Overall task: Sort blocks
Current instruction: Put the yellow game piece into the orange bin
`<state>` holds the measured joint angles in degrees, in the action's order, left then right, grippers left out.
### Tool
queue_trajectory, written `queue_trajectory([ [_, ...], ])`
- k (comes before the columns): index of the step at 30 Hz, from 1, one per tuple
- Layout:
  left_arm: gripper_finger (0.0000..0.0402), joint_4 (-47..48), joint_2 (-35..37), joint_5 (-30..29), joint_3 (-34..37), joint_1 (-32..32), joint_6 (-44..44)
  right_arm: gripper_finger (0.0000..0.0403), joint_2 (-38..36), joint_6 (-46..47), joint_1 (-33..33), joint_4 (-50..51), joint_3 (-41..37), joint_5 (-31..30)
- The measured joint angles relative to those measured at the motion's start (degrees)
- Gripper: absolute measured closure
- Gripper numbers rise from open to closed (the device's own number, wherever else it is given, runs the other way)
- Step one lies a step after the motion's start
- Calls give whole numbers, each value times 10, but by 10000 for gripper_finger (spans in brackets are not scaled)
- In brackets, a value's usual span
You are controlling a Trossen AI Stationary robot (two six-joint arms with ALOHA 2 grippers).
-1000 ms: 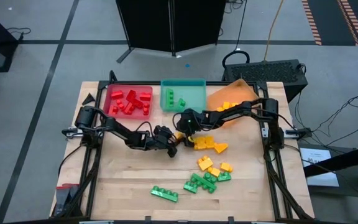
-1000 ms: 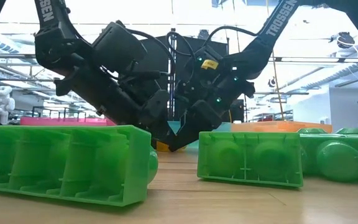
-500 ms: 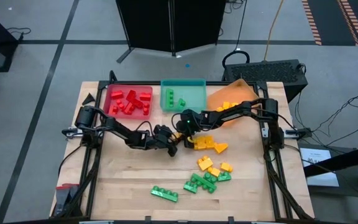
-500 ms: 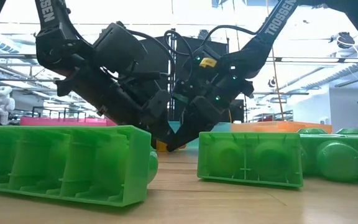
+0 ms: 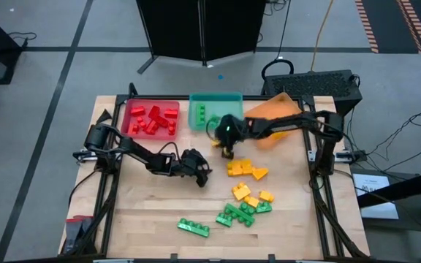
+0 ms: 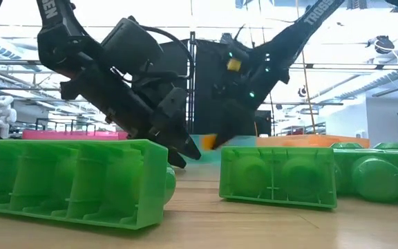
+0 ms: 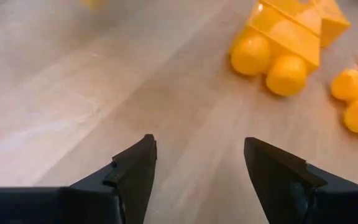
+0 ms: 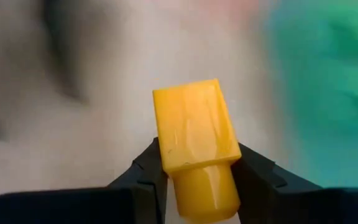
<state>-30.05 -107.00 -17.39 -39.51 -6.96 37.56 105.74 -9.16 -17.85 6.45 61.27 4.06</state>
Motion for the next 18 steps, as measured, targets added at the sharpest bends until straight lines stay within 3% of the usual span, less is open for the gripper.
queue_trajectory([
  [3, 156, 0, 0, 6, 0, -4, 0, 290, -42, -10, -25, 51, -1, -29],
  [11, 156, 0, 1, 6, 0, -6, -2, 290, -158, -29, -69, 173, 1, -24],
  [18, 156, 1, 1, 4, 0, -6, -3, 290, -207, 7, -118, 342, 1, -141],
])
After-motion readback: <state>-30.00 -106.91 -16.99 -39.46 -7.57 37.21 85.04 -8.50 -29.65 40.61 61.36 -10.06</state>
